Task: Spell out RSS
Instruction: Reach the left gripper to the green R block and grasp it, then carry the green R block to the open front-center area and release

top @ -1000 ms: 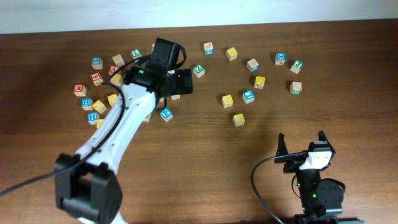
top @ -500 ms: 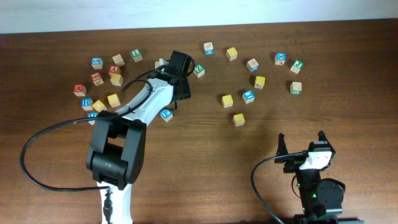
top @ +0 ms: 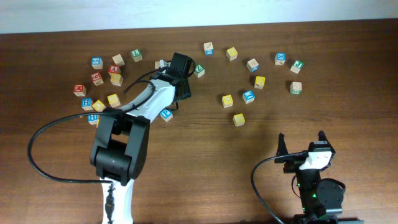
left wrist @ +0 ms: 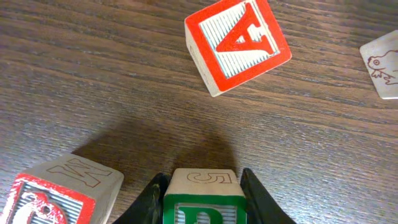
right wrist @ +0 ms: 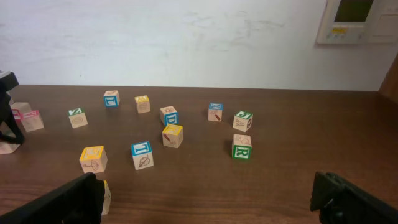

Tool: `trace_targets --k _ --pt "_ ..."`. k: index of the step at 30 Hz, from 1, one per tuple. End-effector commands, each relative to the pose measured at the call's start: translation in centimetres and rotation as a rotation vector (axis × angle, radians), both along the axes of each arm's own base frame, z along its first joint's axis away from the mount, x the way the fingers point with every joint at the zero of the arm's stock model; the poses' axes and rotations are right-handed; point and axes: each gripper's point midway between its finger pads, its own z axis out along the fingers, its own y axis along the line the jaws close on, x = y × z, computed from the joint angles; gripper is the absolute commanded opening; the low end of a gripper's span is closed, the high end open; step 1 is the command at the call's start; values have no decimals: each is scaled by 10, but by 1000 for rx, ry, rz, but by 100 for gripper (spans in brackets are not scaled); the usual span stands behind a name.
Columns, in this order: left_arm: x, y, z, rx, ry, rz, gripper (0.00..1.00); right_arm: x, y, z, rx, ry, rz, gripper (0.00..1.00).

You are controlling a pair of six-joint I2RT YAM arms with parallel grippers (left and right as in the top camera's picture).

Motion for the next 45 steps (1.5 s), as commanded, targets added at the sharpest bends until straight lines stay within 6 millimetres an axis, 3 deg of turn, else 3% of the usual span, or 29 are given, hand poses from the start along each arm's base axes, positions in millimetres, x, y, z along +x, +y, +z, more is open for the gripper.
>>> trace_targets --k 1,4,6,9,10,12,17,19,21,24,28,33,45 --pt "6 -2 23 -12 -38 0 24 0 1 -3 3 5 0 98" --pt "0 -6 62 -61 -65 -17 24 0 1 -3 3 5 0 98" --pt "-17 -25 97 -185 -55 -79 24 0 1 -3 3 5 0 98" --pt "-59 -43 140 -341 21 -165 24 0 1 -3 3 5 0 98" --pt "-89 -42 142 -344 118 -173 24 0 1 -3 3 5 0 98" --pt "-134 -35 124 -259 289 -186 23 0 1 -3 3 5 1 98" --pt "-215 -39 57 -122 519 -256 24 0 1 -3 3 5 0 98" --pt "-217 -28 41 -46 499 -227 24 0 0 -3 3 5 0 98" --pt "-209 -2 36 77 445 -118 27 0 1 -3 3 5 1 98" --pt "-203 13 29 156 400 -89 26 0 1 -3 3 5 0 98" --pt "-199 14 8 133 354 -85 27 0 0 -3 3 5 0 98" --pt "-192 30 8 133 358 -33 30 0 1 -3 3 5 0 98" --pt "-190 29 10 132 353 -41 29 0 0 -3 3 5 0 98"
